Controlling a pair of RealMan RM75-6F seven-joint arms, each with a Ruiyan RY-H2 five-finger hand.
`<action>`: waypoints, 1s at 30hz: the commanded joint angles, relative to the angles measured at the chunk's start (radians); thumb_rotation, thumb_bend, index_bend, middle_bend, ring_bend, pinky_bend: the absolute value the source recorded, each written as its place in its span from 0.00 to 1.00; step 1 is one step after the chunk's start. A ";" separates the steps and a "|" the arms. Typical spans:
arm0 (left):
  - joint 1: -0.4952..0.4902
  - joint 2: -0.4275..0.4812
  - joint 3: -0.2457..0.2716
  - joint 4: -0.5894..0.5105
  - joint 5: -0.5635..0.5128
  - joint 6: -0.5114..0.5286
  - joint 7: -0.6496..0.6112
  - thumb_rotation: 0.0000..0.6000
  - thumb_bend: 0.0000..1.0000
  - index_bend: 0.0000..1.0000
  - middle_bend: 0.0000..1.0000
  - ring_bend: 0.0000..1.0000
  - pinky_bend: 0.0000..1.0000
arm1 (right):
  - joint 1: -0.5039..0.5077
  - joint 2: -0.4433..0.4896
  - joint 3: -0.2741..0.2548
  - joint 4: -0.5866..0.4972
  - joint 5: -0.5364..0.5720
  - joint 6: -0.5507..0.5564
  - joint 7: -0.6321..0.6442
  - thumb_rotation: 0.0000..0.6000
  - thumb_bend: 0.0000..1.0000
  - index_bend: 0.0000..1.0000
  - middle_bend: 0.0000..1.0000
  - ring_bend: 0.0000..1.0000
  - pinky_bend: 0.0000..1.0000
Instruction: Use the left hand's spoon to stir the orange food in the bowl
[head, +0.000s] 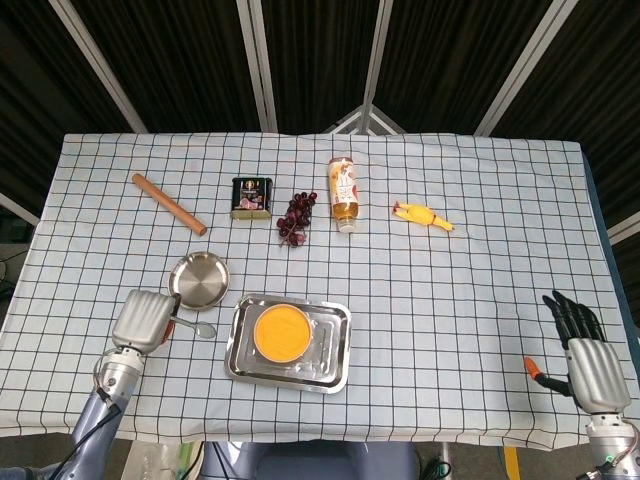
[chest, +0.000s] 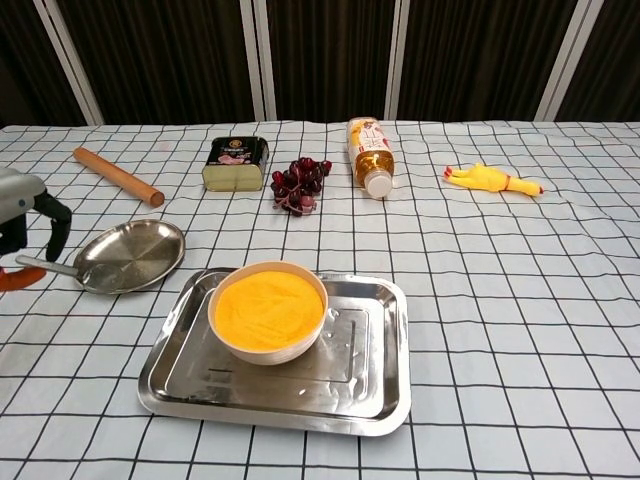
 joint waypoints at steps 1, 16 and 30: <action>-0.051 0.013 -0.045 -0.067 -0.088 0.015 0.087 1.00 0.53 0.55 1.00 1.00 1.00 | 0.000 0.000 0.000 -0.001 0.002 -0.002 0.000 1.00 0.34 0.00 0.00 0.00 0.00; -0.277 -0.230 -0.125 -0.025 -0.344 0.108 0.387 1.00 0.53 0.55 1.00 1.00 1.00 | 0.005 0.005 0.004 0.000 0.014 -0.015 0.014 1.00 0.34 0.00 0.00 0.00 0.00; -0.396 -0.373 -0.129 0.031 -0.453 0.194 0.507 1.00 0.53 0.54 1.00 1.00 1.00 | 0.007 0.007 0.006 0.000 0.016 -0.018 0.024 1.00 0.34 0.00 0.00 0.00 0.00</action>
